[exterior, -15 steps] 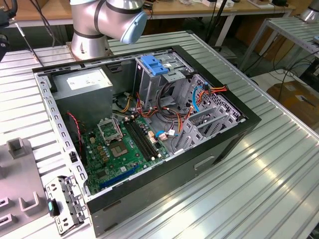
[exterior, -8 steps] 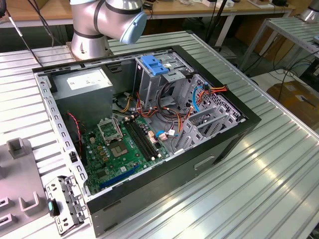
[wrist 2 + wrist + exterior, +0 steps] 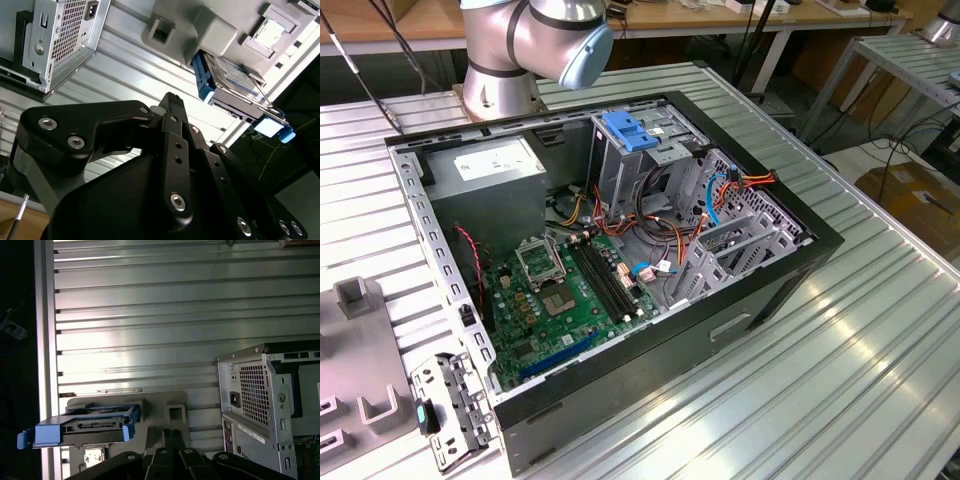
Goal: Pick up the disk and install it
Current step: 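Reach for the disk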
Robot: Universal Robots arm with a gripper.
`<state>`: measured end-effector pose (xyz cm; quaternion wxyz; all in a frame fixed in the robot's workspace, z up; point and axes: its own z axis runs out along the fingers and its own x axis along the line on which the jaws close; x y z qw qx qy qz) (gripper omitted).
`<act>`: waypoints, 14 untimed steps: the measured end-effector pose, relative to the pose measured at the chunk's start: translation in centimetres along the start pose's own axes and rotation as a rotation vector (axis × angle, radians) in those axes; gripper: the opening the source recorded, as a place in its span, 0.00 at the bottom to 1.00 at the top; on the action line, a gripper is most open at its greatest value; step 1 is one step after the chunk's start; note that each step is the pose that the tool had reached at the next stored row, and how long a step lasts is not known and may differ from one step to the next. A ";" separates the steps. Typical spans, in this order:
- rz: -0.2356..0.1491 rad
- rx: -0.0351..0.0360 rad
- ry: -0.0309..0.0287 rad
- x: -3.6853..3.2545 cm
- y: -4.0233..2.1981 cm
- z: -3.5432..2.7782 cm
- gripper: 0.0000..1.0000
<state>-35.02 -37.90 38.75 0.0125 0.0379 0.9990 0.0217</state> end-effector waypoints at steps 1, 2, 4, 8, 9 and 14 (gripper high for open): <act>0.000 0.0000 0.0000 0.19 0.03 0.01 0.11; 0.000 -0.0001 -0.0001 0.38 0.07 0.01 0.11; 0.000 0.0000 0.0000 0.80 0.12 0.01 0.11; 0.000 0.0000 0.0000 2.28 0.36 0.05 0.11; 0.000 0.0000 0.0000 2.68 0.42 0.05 0.11; 0.000 0.0000 0.0000 3.81 0.60 0.07 0.11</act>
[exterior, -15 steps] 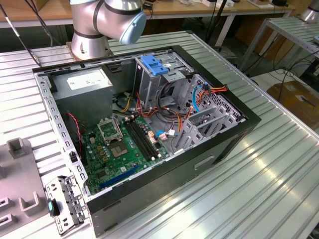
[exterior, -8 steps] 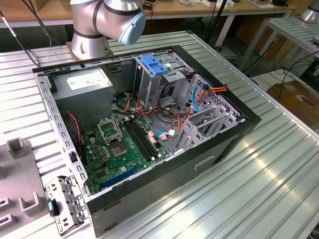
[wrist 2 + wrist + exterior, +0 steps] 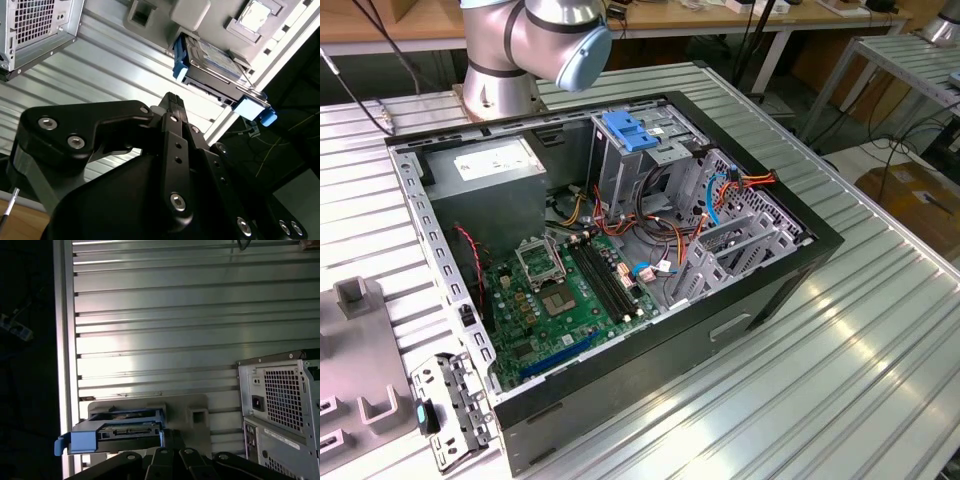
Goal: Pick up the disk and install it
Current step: 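Reach for the disk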
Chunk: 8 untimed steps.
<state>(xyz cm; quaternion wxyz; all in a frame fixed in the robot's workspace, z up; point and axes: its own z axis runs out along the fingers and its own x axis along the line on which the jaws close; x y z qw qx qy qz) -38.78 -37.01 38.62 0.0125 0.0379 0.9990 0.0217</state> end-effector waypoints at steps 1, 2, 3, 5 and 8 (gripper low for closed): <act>0.000 0.0000 0.0001 0.22 0.03 0.00 0.11; 0.000 0.0000 0.0000 0.46 0.07 0.01 0.11; 0.000 -0.0001 0.0000 0.68 0.10 0.01 0.11; 0.000 0.0000 0.0000 1.30 0.19 0.02 0.11; 0.000 0.0000 0.0000 1.99 0.29 0.04 0.11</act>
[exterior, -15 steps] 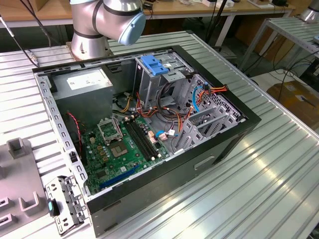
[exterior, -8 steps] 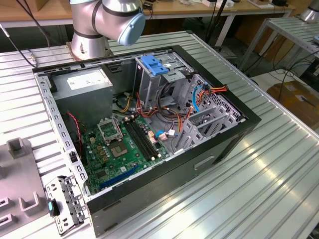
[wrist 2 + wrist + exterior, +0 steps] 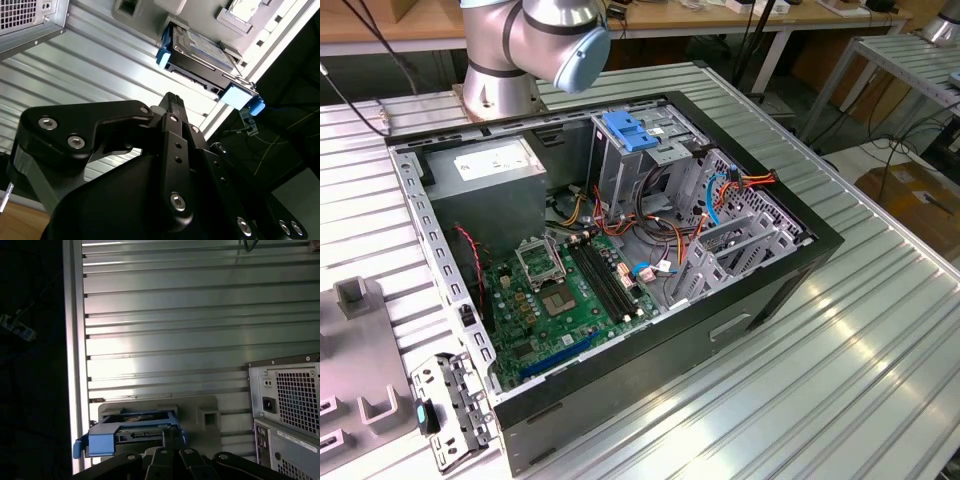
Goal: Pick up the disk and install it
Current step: 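Reach for the disk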
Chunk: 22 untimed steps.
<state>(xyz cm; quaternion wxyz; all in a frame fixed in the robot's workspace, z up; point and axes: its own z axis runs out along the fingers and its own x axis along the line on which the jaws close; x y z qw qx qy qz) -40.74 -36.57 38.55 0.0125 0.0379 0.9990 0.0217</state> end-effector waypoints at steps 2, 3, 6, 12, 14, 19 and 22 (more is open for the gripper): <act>0.000 0.0000 0.0000 0.44 0.06 0.01 0.11; 0.000 0.0000 0.0000 0.66 0.09 0.01 0.11; 0.000 0.0000 0.0000 1.46 0.13 0.02 0.11; 0.000 0.0000 -0.0001 4.02 0.16 0.04 0.11; 0.000 0.0001 0.0003 5.06 0.12 0.05 0.11; 0.000 0.0001 0.0014 5.71 -0.56 0.15 0.11; 0.000 0.0001 0.0019 5.91 -1.14 0.22 0.11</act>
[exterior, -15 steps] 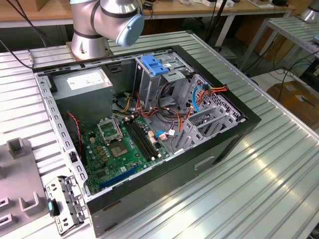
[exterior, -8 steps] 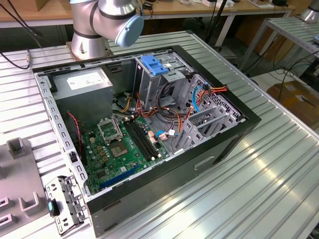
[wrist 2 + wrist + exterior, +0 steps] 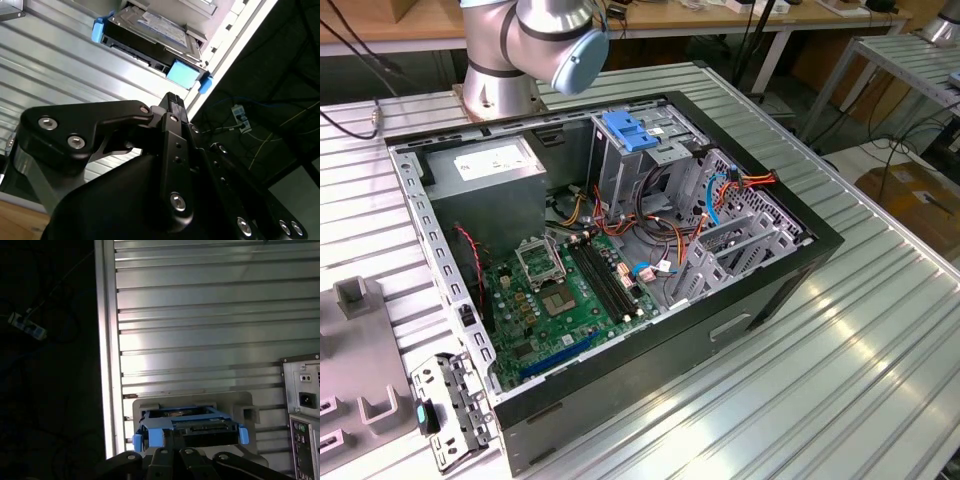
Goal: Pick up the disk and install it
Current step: 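Reach for the disk, then pick up the disk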
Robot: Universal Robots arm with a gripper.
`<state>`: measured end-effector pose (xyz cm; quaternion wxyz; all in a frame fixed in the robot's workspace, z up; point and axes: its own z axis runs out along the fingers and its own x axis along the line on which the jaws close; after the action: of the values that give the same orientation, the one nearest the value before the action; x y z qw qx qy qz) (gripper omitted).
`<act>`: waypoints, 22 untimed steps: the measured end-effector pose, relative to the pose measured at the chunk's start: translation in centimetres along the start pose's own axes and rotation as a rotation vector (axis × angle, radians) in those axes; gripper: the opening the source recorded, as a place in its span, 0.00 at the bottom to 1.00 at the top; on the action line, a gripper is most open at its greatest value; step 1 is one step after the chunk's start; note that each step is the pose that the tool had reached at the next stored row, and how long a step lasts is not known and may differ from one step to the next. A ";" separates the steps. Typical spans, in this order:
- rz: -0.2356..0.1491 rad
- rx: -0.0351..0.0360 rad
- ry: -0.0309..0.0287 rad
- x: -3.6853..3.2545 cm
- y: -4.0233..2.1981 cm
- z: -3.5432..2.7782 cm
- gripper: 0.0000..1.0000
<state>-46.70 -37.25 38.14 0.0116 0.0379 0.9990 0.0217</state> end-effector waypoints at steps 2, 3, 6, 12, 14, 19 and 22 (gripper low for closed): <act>0.000 0.0000 0.0003 0.12 -0.35 0.04 0.11; 0.000 0.0001 0.0006 0.18 -0.51 0.05 0.11; 0.000 0.0002 0.0013 0.39 -0.95 0.10 0.11; 0.000 0.0002 0.0016 0.55 -1.20 0.11 0.11; 0.000 0.0001 0.0015 0.55 -1.20 0.12 0.11; 0.000 0.0010 0.0016 0.53 -1.55 0.18 0.11; 0.000 0.0010 0.0016 0.53 -1.56 0.21 0.11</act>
<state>-47.34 -38.76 37.84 0.0107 0.0379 0.9990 0.0212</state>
